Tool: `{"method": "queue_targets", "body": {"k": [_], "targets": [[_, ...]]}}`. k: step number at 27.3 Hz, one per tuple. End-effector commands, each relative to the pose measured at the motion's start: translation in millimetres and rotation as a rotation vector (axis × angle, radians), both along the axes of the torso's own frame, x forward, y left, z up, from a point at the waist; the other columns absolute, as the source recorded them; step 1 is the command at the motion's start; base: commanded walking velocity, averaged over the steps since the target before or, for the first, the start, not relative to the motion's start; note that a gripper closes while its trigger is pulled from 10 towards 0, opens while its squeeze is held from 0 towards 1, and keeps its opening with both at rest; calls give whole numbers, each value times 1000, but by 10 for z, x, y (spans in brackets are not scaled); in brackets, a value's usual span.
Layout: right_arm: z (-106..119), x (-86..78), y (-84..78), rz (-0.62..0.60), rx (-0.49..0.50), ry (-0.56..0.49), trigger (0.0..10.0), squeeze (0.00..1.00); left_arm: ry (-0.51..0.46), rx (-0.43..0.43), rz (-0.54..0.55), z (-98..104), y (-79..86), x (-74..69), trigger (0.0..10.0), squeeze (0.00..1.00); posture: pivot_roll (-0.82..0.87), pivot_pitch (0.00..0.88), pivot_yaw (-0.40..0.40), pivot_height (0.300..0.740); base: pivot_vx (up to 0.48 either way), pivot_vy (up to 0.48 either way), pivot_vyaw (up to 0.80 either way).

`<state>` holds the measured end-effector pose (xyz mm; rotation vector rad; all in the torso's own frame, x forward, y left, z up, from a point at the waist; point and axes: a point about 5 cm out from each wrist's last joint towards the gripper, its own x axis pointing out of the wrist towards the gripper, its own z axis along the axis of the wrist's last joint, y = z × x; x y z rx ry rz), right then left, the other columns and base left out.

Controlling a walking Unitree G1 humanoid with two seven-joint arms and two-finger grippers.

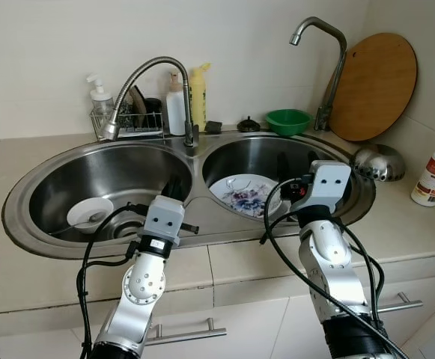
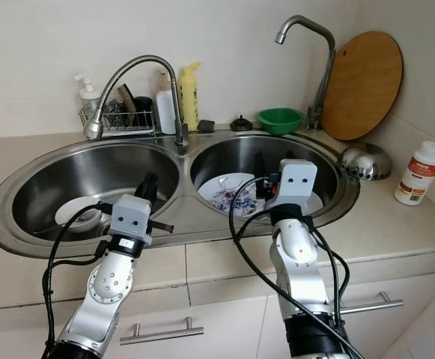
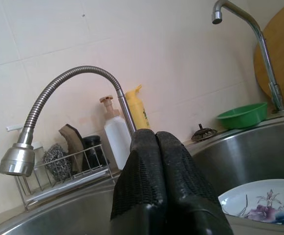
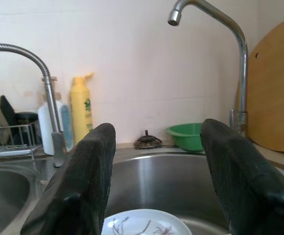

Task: Kitchen organization

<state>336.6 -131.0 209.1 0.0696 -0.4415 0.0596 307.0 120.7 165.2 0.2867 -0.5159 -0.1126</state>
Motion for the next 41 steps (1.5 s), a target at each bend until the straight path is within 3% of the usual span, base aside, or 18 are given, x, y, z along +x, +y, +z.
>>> {"method": "queue_targets", "body": {"k": [1, 8, 25, 34, 38, 41], "targets": [[61, -46, 26, 19, 8, -29, 10000, 0, -14, 1, -5, 54, -4, -11, 10000, 0, 38, 0, -4, 740, 0, 0, 0], [67, -84, 44, 27, 15, -32, 10000, 0, -6, -21, -13, 69, -7, -14, 10000, 0, 41, 0, -7, 740, 0, 0, 0], [19, -95, 36, 8, 10, -7, 10000, 0, 10, -17, -14, 55, -12, -14, 10000, 0, 39, 0, -11, 740, -261, 0, 0], [-140, -158, 23, -8, -22, 49, 10000, 0, 15, -10, -23, 20, -20, -37, 10000, 0, 36, 0, -11, 740, -28, 0, 0], [-333, -237, -35, -26, -61, 113, 10000, 0, 78, 11, -22, -123, 3, -57, 10000, 0, 35, 0, -11, 740, 0, 95, -548], [-537, -347, -132, -49, -101, 171, 10000, 0, 172, 79, -29, -393, 45, -137, 10000, 0, 37, 0, -14, 740, 0, 474, -800]]}}
